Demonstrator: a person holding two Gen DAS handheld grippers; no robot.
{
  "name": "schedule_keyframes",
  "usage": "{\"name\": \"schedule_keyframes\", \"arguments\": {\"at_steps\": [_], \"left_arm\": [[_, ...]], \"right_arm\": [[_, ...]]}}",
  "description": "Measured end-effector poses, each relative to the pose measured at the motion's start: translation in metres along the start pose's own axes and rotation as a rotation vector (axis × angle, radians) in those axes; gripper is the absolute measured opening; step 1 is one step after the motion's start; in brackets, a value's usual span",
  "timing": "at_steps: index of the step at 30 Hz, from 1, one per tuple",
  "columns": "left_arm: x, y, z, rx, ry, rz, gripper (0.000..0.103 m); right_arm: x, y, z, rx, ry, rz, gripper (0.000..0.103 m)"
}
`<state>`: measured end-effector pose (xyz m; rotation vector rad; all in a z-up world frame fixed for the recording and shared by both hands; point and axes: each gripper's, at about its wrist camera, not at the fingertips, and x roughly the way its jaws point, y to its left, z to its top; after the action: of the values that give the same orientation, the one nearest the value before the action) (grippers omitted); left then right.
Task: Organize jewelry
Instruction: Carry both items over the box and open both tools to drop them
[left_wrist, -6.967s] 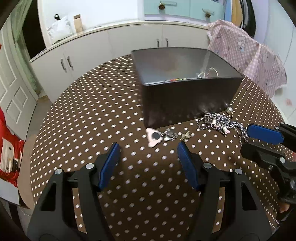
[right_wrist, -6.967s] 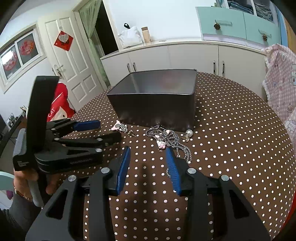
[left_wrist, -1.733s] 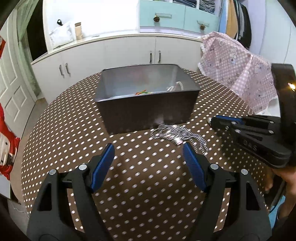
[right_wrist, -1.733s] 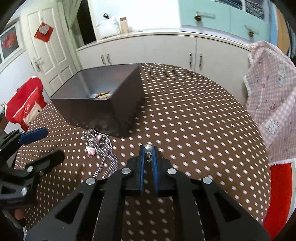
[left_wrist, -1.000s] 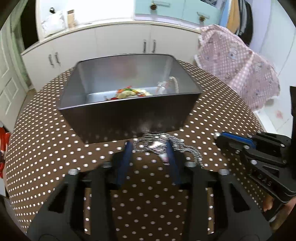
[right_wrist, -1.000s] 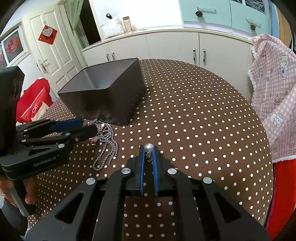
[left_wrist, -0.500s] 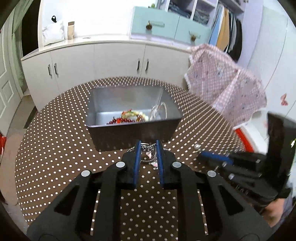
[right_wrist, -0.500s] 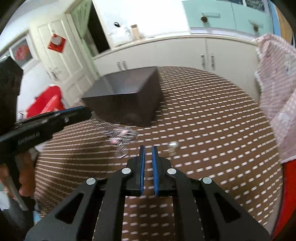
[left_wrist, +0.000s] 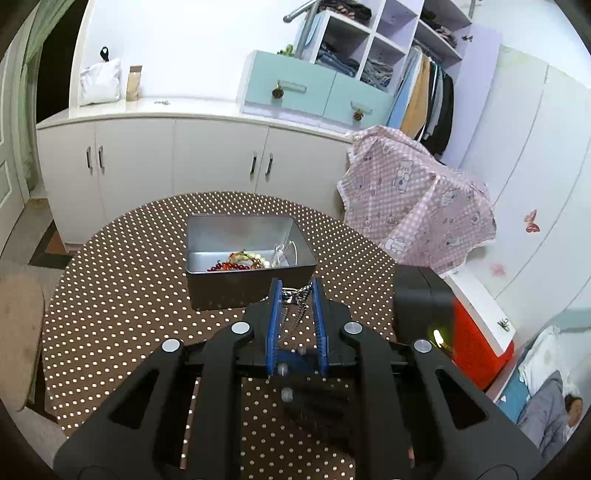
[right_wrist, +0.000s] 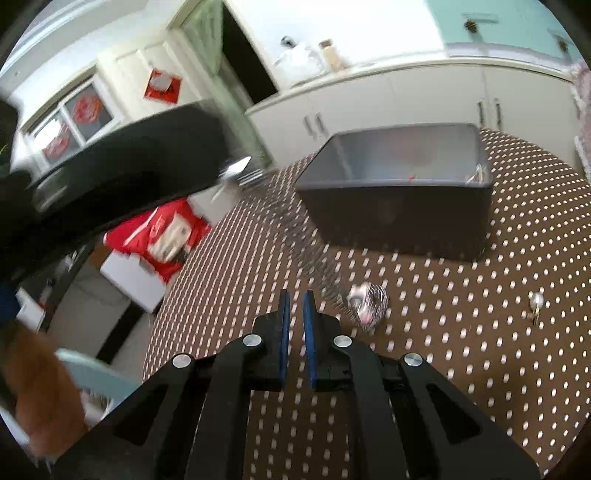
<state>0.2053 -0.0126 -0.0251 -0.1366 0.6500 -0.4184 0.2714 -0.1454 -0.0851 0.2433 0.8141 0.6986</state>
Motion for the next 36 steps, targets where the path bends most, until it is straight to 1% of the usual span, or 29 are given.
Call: {"name": "schedule_keyframes", "arguments": {"at_steps": [2,6,10,11,14,18,21,24,27,31,34,36], "left_arm": [[-0.008,0.002,0.001,0.000,-0.016,0.004,0.016],[-0.020,0.012,0.004,-0.018,-0.049,0.010,0.016],[-0.015,0.016,0.013,-0.028,-0.055,-0.004,0.016],[-0.012,0.016,0.016,-0.033,-0.054,-0.018,0.016],[-0.001,0.016,0.029,-0.032,-0.048,-0.025,0.016],[0.008,0.017,0.049,-0.017,-0.060,-0.012,0.016],[0.008,0.018,0.066,-0.014,-0.084,-0.007,0.016],[0.007,0.016,0.084,0.003,-0.110,-0.004,0.016],[0.005,0.012,0.098,0.019,-0.137,-0.002,0.016],[0.002,0.008,0.119,0.032,-0.176,0.003,0.016],[0.000,0.006,0.126,0.034,-0.198,0.000,0.017],[0.004,0.006,0.127,0.037,-0.196,-0.003,0.017]], "right_arm": [[-0.014,-0.004,0.005,0.020,-0.055,-0.016,0.006],[-0.043,-0.008,0.016,0.014,-0.145,-0.062,0.006],[-0.055,-0.008,0.034,0.001,-0.198,-0.084,0.006],[-0.057,-0.008,0.040,-0.008,-0.209,-0.088,0.006],[-0.056,-0.010,0.053,-0.023,-0.235,-0.111,0.006],[-0.055,-0.013,0.067,-0.033,-0.253,-0.124,0.006],[-0.057,-0.015,0.076,-0.050,-0.263,-0.132,0.006],[-0.056,-0.015,0.085,-0.070,-0.253,-0.137,0.006],[-0.047,-0.020,0.087,-0.073,-0.227,-0.150,0.006],[-0.038,-0.030,0.088,-0.051,-0.205,-0.152,0.006],[-0.037,-0.037,0.088,-0.035,-0.203,-0.145,0.006],[-0.037,-0.038,0.089,-0.035,-0.200,-0.144,0.006]]}}
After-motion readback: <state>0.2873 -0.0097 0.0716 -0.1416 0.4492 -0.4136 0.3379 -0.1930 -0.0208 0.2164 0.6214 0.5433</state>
